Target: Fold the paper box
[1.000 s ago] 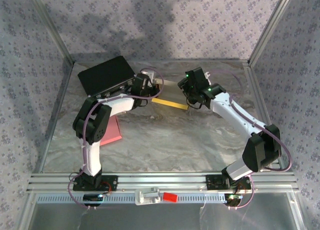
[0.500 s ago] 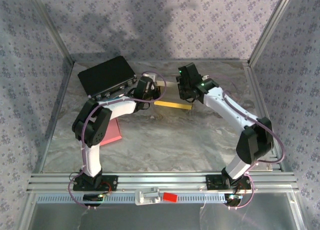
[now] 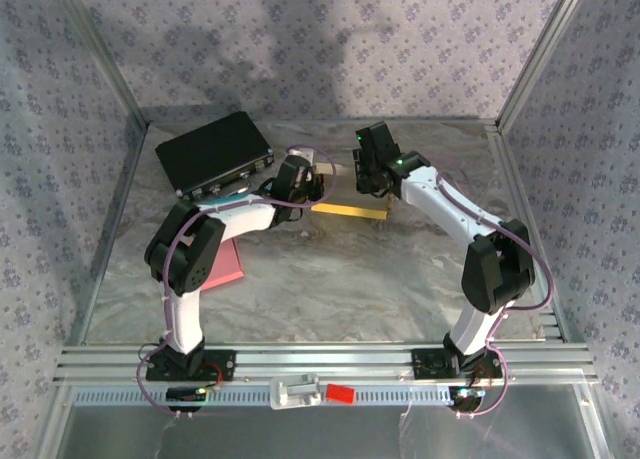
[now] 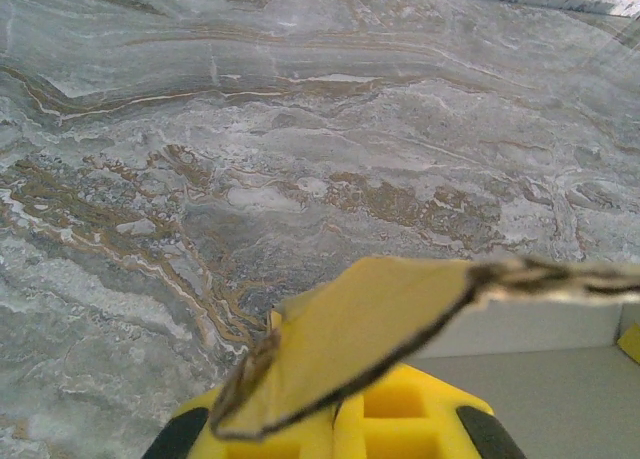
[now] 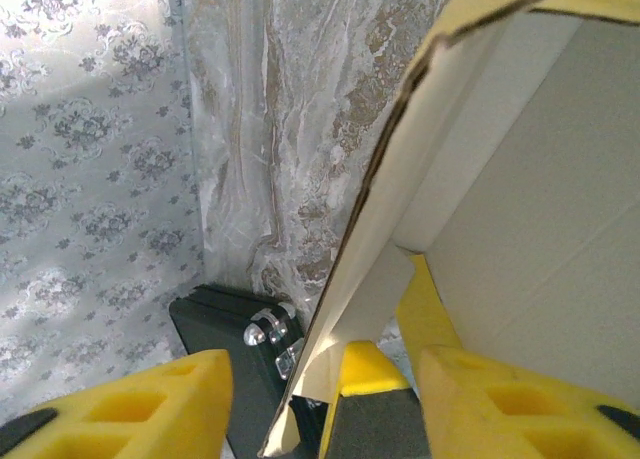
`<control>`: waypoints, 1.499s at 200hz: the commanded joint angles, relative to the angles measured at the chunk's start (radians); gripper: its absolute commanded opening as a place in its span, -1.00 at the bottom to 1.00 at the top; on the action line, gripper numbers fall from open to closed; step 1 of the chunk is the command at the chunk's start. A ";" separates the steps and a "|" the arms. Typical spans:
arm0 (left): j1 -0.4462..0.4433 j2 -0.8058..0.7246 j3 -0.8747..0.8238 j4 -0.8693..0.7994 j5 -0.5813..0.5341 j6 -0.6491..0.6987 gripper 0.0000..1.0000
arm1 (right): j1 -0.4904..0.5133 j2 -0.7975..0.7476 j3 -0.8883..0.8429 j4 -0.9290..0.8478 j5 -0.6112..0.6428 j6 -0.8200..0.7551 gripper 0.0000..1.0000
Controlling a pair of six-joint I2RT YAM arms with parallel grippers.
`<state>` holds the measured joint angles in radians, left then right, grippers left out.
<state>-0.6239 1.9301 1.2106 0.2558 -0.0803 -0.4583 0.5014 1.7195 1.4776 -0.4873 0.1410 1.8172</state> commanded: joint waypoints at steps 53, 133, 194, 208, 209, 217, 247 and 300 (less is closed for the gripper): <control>-0.011 -0.035 -0.025 -0.051 -0.018 -0.010 -1.00 | -0.027 0.023 -0.006 0.014 -0.022 0.004 -0.63; -0.011 -0.115 -0.045 -0.113 0.036 -0.011 -0.47 | -0.027 -0.026 -0.126 0.048 -0.073 -0.015 -0.98; -0.018 -0.285 -0.196 -0.212 0.223 -0.049 -0.34 | -0.028 -0.055 -0.217 0.094 -0.095 -0.043 -1.00; -0.023 -0.329 -0.237 -0.233 0.235 -0.057 -0.34 | -0.030 -0.058 -0.234 0.106 -0.097 -0.050 -1.00; -0.023 -0.333 -0.240 -0.234 0.234 -0.059 -0.34 | -0.030 -0.059 -0.236 0.105 -0.097 -0.050 -1.00; -0.020 -0.362 -0.260 -0.242 0.232 -0.075 -0.33 | -0.030 -0.061 -0.245 0.107 -0.097 -0.052 -1.00; 0.016 -0.423 -0.249 -0.287 0.246 -0.168 -0.27 | -0.026 -0.064 -0.276 0.130 -0.107 -0.066 -1.00; 0.119 -0.332 -0.104 -0.373 0.397 -0.399 -0.26 | -0.027 -0.072 -0.365 0.167 -0.127 -0.096 -1.00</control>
<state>-0.5350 1.5543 1.0290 -0.0784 0.2180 -0.7216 0.4736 1.6699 1.1587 -0.3115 0.0216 1.7531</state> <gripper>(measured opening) 0.370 0.052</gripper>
